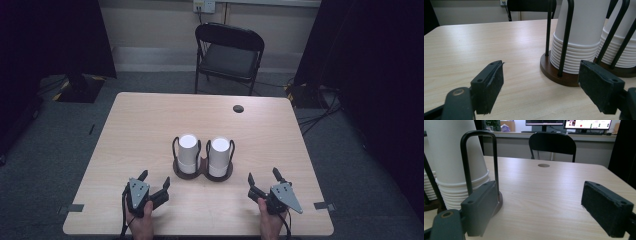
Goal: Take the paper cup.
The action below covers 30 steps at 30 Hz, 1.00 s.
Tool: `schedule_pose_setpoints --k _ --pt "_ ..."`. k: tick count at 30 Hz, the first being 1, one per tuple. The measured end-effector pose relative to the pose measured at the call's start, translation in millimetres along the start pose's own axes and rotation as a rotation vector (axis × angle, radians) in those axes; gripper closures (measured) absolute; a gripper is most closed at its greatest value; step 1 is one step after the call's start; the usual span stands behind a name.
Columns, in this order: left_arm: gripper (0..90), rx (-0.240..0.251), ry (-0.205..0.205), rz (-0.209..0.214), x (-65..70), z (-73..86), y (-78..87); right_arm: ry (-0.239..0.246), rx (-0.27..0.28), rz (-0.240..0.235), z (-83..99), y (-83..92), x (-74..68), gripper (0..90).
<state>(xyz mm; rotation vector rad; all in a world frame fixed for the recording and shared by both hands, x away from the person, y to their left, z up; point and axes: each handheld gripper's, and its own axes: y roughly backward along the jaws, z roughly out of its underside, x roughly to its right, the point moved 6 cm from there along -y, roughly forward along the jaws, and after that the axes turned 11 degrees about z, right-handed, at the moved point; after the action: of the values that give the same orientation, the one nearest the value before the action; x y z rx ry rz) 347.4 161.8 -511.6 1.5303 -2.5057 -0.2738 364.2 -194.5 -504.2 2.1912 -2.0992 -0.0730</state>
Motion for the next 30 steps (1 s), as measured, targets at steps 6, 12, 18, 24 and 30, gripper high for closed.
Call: schedule_pose_setpoints --k 6,12,18,24,30 --pt "20.1 -0.027 0.052 0.022 -3.1 0.7 -3.3 -0.011 -0.018 -0.051 0.4 -0.4 -1.2 19.8" --pt "19.1 -0.035 0.083 0.061 -5.6 1.0 -1.7 -0.031 -0.049 -0.095 1.3 0.3 -3.1 20.2" --pt "18.3 -0.023 0.091 0.102 -2.1 -1.1 -0.6 -0.042 -0.091 -0.130 2.5 -0.3 -6.0 15.9" --pt "19.3 -0.029 0.102 0.142 2.8 -4.3 -0.4 -0.013 -0.072 -0.102 2.2 1.4 -7.7 16.1" --pt "24.0 -0.059 0.123 0.167 11.1 -12.1 -6.2 -0.004 -0.070 -0.098 2.2 1.7 -8.3 16.2"
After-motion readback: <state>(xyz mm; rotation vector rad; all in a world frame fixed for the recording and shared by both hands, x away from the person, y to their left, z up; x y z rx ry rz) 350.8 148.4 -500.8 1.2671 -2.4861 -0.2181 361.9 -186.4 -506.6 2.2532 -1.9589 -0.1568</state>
